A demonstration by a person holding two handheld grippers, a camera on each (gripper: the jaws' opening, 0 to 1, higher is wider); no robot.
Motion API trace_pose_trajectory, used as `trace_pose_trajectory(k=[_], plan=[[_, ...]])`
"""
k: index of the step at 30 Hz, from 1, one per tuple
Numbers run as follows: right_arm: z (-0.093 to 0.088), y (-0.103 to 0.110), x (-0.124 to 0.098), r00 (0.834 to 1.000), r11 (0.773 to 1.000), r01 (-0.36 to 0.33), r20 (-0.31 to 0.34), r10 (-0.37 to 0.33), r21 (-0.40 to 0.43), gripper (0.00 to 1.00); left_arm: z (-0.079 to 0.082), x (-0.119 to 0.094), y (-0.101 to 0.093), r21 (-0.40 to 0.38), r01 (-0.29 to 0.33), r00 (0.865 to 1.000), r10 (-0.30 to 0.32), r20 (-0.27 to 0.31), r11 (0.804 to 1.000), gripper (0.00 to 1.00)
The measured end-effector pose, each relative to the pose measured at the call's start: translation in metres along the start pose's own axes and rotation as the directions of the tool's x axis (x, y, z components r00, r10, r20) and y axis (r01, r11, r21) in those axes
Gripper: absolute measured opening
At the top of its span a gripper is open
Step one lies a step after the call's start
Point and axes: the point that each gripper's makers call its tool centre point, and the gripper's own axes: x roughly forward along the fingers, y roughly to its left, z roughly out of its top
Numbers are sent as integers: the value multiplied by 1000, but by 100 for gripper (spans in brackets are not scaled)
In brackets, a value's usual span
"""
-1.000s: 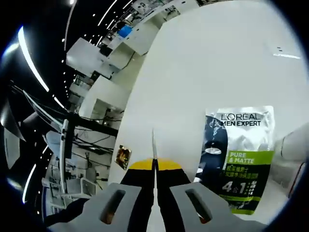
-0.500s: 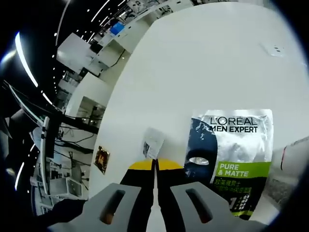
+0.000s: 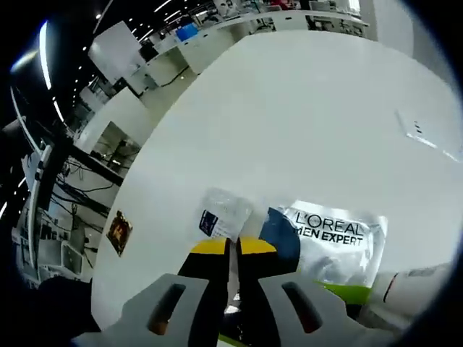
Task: Arrange the skincare products in the storage area until every visible bottle or jar stands upright without overlapping.
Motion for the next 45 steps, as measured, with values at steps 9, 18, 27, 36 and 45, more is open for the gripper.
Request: trace_pose_trajectory(k=[9, 18, 27, 36, 45], plan=[[-3, 0, 1, 1000, 997, 23, -6, -23, -76, 7, -2, 1, 0, -4, 3, 1000, -3, -9, 1000, 12], [0, 3, -2, 998, 979, 69, 3, -70, -193, 13, -4, 1, -1, -3, 6, 1000, -6, -15, 1000, 12], [20, 56, 5, 999, 892, -24, 24, 39, -452, 22, -4, 1, -1, -2, 6, 1000, -7, -17, 1000, 12], [5, 137, 22, 974, 755, -222, -104, 202, -617, 33, -6, 2, -1, -8, 5, 1000, -5, -21, 1000, 12], [-27, 188, 31, 933, 634, -359, -277, 229, -685, 49, -9, 4, 0, -14, 3, 1000, -3, -30, 1000, 12]])
